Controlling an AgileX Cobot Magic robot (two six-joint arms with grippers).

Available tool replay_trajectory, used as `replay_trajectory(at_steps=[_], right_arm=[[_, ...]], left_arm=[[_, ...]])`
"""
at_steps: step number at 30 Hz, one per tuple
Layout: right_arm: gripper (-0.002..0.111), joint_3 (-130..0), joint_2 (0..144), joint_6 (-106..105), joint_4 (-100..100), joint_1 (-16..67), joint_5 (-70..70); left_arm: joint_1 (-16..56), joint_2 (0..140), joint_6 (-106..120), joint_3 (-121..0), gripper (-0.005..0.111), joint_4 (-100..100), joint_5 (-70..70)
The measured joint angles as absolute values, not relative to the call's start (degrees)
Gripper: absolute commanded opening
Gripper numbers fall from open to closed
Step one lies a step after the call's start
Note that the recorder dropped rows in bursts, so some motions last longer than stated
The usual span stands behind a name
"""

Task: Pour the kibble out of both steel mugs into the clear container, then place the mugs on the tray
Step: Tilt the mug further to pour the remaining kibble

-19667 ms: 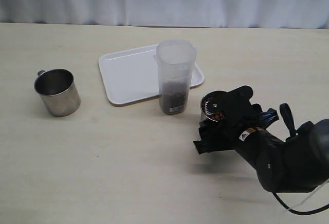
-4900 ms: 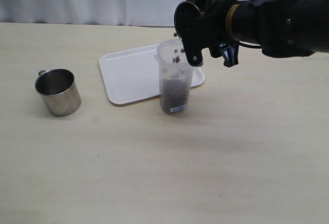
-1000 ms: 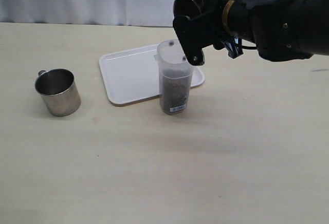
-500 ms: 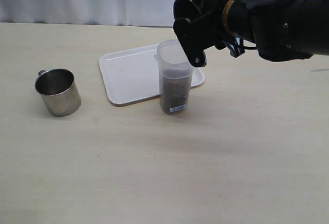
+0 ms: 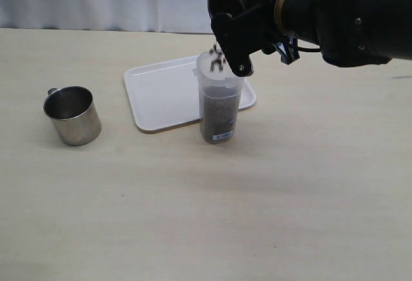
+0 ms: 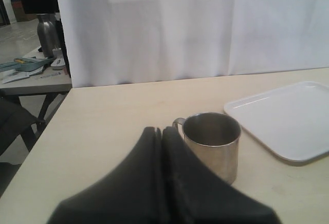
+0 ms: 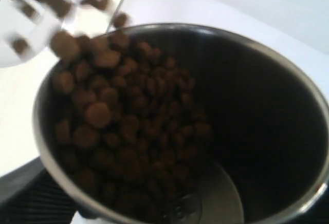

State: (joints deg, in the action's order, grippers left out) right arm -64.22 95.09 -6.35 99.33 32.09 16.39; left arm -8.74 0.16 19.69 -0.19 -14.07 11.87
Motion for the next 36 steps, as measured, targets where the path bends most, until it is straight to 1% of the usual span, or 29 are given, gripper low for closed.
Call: replay_trajectory(at_steps=[36], right_arm=[[0.005,-64.2,95.1,-13.9,99.5,32.1,17.5]], left_arm=[[-8.7,0.2,19.7,-0.2,0.000,-14.1,11.9]])
